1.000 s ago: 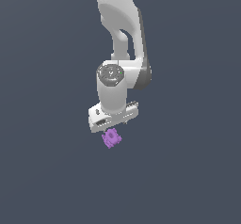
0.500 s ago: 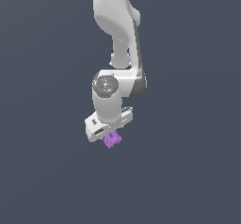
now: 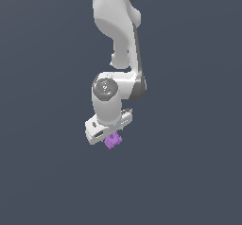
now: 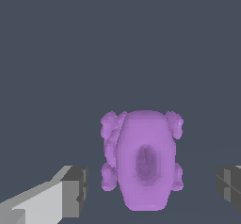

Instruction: Pick up the object and move it to a goal position.

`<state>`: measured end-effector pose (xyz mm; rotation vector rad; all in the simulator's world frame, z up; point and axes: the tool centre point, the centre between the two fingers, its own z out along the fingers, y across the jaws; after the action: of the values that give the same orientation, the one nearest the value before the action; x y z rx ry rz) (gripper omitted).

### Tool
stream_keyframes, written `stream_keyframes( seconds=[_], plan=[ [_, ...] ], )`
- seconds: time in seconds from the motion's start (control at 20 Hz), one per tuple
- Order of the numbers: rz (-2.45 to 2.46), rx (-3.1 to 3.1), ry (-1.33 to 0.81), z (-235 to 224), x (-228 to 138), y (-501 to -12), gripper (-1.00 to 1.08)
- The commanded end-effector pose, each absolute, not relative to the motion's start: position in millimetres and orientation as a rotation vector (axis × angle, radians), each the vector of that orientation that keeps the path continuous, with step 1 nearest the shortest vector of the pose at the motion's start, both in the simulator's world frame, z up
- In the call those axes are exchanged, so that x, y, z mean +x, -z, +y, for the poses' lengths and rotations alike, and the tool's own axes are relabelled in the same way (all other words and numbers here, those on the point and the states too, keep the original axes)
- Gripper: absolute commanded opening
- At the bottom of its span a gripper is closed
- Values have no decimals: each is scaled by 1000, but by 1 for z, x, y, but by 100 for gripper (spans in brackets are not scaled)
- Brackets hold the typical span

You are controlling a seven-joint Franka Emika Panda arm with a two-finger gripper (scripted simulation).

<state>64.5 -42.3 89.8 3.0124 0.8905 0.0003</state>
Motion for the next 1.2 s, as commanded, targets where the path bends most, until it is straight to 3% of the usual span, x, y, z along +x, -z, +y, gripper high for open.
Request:
stream_keyframes(
  seconds=[0.0, 0.65, 0.7, 1.15],
  plan=[
    [891, 3013, 1, -42, 64, -83, 100],
    [897, 3011, 0, -42, 65, -42, 100],
    [897, 3011, 0, -42, 65, -42, -100],
    [897, 3011, 0, -42, 65, -42, -100]
  ],
)
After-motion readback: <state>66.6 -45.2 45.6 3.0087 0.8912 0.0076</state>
